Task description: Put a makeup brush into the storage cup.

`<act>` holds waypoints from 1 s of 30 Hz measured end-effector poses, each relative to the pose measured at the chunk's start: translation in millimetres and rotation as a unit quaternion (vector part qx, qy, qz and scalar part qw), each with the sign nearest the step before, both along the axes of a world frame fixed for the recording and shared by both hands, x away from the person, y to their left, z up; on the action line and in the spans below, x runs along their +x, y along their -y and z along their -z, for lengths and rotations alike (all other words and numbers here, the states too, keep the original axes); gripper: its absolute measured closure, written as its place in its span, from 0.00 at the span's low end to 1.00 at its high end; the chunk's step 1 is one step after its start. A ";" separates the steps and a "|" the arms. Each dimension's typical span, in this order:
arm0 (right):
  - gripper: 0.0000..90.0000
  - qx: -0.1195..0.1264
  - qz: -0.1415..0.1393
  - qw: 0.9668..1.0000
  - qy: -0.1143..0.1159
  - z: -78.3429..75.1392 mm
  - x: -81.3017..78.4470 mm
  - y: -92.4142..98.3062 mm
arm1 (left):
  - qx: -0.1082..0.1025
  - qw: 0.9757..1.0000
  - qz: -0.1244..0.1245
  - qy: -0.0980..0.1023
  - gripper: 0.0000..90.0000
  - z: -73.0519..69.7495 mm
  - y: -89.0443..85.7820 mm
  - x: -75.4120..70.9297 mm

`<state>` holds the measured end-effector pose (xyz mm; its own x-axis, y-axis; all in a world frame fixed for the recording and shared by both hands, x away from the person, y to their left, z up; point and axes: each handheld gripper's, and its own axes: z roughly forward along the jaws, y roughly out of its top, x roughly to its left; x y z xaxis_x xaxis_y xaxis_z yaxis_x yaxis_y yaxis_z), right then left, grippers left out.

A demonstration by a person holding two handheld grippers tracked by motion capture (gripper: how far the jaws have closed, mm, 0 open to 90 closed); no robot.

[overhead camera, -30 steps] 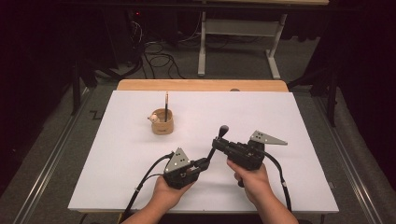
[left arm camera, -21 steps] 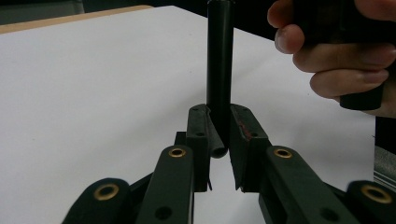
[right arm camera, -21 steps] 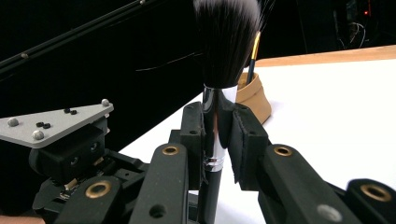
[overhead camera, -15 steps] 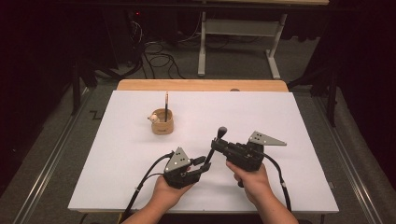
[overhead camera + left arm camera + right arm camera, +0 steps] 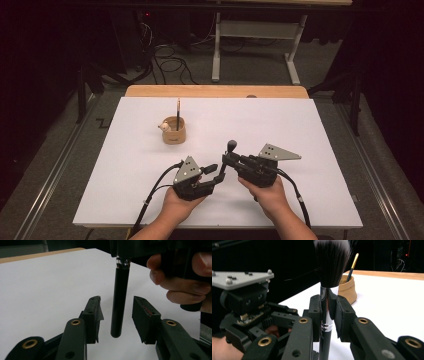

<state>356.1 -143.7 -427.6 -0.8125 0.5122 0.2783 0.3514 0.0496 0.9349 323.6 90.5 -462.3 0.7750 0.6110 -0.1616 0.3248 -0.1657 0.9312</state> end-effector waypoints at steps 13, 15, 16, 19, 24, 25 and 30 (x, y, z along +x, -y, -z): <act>0.87 -0.046 -0.015 0.998 0.026 3.6 -7.5 -12.4 | -0.009 1.000 0.000 0.002 0.67 -2.6 -3.0 -0.4; 0.87 -0.053 -0.017 0.998 0.028 4.3 -8.3 -14.2 | -0.009 1.000 0.001 0.002 0.68 -2.6 -3.1 -0.5; 0.87 -0.055 -0.017 0.998 0.030 4.5 -8.5 -14.7 | -0.010 1.000 0.001 0.001 0.68 -2.7 -3.1 -0.5; 0.87 -0.058 -0.020 0.998 0.030 5.2 -9.2 -16.3 | -0.011 1.000 0.003 0.001 0.69 -2.6 -3.3 -0.3; 0.87 -0.059 -0.024 0.998 0.030 6.3 -9.1 -17.3 | -0.012 1.000 0.004 -0.002 0.72 -2.6 -4.0 0.2; 0.87 -0.060 -0.024 0.997 0.029 6.4 -9.3 -17.6 | -0.012 1.000 0.005 -0.003 0.72 -2.6 -4.1 0.3; 0.87 -0.063 -0.028 0.997 0.030 7.1 -10.0 -18.8 | -0.013 1.000 0.007 -0.007 0.77 -2.1 -4.2 0.7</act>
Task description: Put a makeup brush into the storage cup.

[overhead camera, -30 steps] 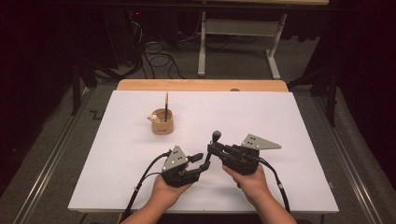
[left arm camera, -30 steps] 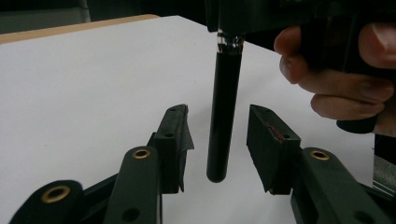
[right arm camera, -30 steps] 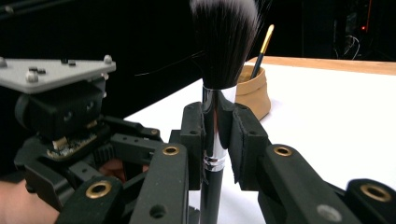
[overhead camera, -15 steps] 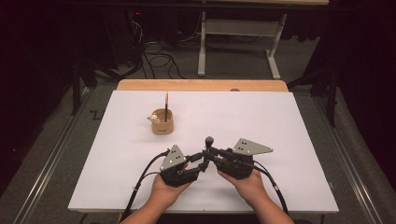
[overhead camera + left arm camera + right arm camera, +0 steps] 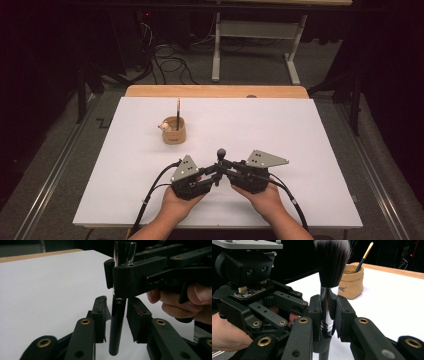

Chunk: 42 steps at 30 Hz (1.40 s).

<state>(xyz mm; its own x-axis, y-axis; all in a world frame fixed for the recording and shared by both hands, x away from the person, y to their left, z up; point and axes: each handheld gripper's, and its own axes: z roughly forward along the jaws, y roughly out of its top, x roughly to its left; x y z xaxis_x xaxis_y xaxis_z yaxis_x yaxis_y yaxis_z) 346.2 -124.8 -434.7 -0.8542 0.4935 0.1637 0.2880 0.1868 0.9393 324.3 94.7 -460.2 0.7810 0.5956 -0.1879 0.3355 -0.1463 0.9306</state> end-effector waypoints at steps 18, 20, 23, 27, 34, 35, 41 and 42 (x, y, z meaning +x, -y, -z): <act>0.87 -0.001 -0.002 1.000 -0.002 1.1 0.2 -1.5 | 0.003 1.000 0.004 0.002 0.87 0.3 0.5 -0.7; 0.86 -0.001 -0.002 1.000 -0.002 1.1 0.1 -1.5 | 0.003 1.000 0.004 0.002 0.87 0.2 0.5 -0.7; 0.85 0.000 -0.001 1.000 -0.002 1.0 0.2 -1.2 | 0.003 1.000 0.003 0.004 0.87 -0.1 0.2 -0.8; 0.81 0.002 -0.002 1.000 -0.004 0.7 0.7 -0.6 | 0.001 1.000 -0.002 0.005 0.87 -0.9 -1.2 -0.1; 0.75 0.010 0.002 1.000 -0.003 -2.1 1.3 2.7 | 0.004 1.000 -0.016 0.003 0.87 -0.5 -6.2 2.9; 0.74 0.009 0.005 1.000 0.000 -2.9 1.3 3.8 | 0.004 1.000 -0.017 0.004 0.87 -0.7 -6.9 3.1; 0.69 0.010 0.010 1.000 0.008 -5.6 1.8 9.0 | 0.002 1.000 -0.030 0.006 0.87 -2.0 -14.9 5.4; 0.67 0.007 0.014 1.000 0.007 -6.4 1.2 10.3 | 0.002 0.999 -0.032 0.006 0.87 -2.2 -16.0 5.6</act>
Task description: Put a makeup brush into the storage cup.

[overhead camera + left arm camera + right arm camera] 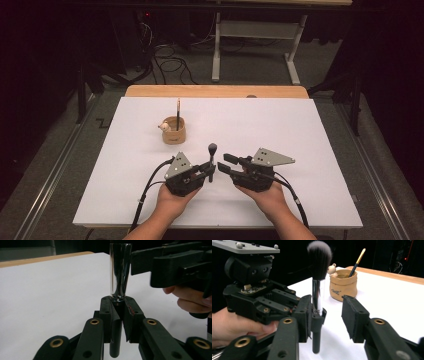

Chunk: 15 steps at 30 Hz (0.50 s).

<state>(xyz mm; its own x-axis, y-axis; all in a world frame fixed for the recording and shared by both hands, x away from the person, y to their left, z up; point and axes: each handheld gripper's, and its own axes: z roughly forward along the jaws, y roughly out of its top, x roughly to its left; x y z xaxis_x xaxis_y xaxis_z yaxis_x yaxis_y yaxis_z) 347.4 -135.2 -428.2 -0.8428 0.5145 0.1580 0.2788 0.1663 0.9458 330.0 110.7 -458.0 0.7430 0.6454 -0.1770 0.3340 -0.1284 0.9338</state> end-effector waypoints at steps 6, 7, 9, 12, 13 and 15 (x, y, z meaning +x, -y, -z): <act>0.55 -0.003 0.006 1.000 0.009 -2.6 1.6 7.4 | -0.005 1.000 -0.018 0.003 0.87 -2.8 -10.5 2.6; 0.54 -0.001 0.007 1.000 0.012 -2.6 2.2 8.9 | -0.006 1.000 -0.020 0.003 0.87 -3.5 -12.6 3.0; 0.52 -0.007 0.013 1.000 0.015 -3.5 2.7 13.1 | -0.009 1.000 -0.026 0.003 0.87 -4.9 -16.4 3.9; 0.48 -0.009 0.024 1.000 0.018 -5.0 4.1 20.7 | -0.013 0.999 -0.034 0.005 0.87 -6.8 -22.4 5.4; 0.47 -0.008 0.027 0.999 0.020 -5.5 4.8 23.5 | -0.012 0.999 -0.037 0.006 0.87 -7.3 -24.5 5.9; 0.45 -0.007 0.034 0.999 0.021 -6.9 5.8 28.8 | -0.011 0.999 -0.045 0.009 0.87 -8.1 -28.1 6.7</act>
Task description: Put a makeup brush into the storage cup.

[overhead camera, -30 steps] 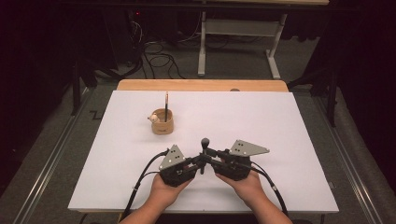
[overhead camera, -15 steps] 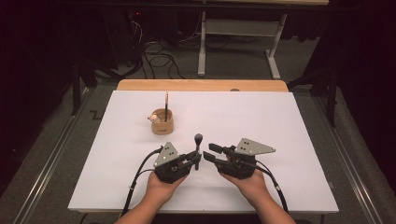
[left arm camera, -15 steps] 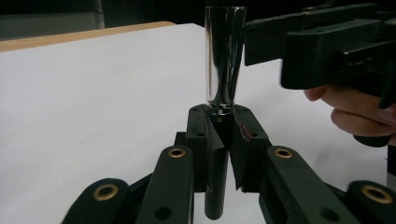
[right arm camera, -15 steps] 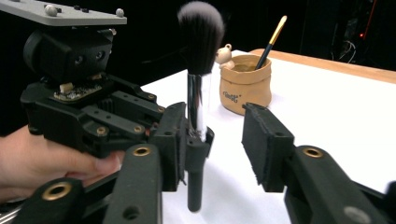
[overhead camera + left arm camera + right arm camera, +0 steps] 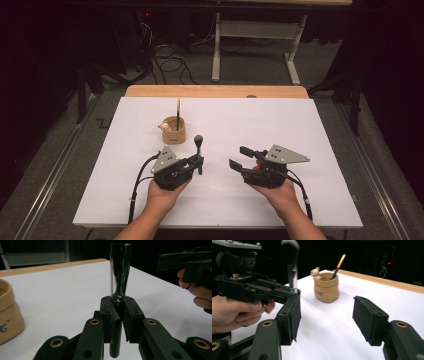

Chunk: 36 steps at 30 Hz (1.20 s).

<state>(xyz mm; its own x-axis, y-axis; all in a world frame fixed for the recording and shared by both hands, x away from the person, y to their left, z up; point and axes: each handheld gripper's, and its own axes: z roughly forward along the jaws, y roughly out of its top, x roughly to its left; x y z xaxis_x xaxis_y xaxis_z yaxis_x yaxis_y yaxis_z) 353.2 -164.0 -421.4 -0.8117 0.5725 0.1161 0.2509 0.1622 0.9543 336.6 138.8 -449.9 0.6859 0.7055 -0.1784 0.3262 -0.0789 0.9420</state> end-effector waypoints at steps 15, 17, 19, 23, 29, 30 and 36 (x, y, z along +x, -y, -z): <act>0.28 0.000 0.040 0.999 0.003 -3.3 3.5 22.9 | -0.001 0.999 -0.033 0.007 0.87 -3.0 -18.8 5.6; 0.25 0.001 0.044 0.999 0.002 -2.8 3.9 26.2 | -0.001 0.999 -0.037 0.007 0.87 -3.4 -21.7 6.4; 0.24 -0.001 0.048 0.999 0.002 -2.1 4.3 29.0 | -0.003 0.999 -0.041 0.006 0.87 -3.8 -24.4 7.2; 0.21 -0.003 0.056 0.998 0.001 -0.5 4.4 33.9 | 0.000 0.999 -0.052 0.006 0.88 -3.7 -30.7 9.6; 0.14 -0.007 0.071 0.997 -0.001 1.9 4.1 40.7 | -0.005 0.998 -0.064 0.002 0.87 -3.5 -39.8 12.8; 0.13 -0.007 0.073 0.997 -0.002 2.3 4.2 41.6 | -0.006 0.998 -0.065 0.002 0.87 -3.8 -41.1 13.0; 0.07 -0.012 0.083 0.996 -0.005 4.9 3.9 48.7 | -0.008 0.997 -0.075 0.001 0.87 -4.4 -48.2 14.4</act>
<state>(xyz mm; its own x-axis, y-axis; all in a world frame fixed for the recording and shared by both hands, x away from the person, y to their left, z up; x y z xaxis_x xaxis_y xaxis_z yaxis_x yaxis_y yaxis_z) 357.1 -212.7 -426.2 -0.7047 0.7010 0.1096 0.2863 0.1397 0.9479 351.1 187.1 -445.5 0.5724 0.7976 -0.1902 0.3319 -0.0133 0.9432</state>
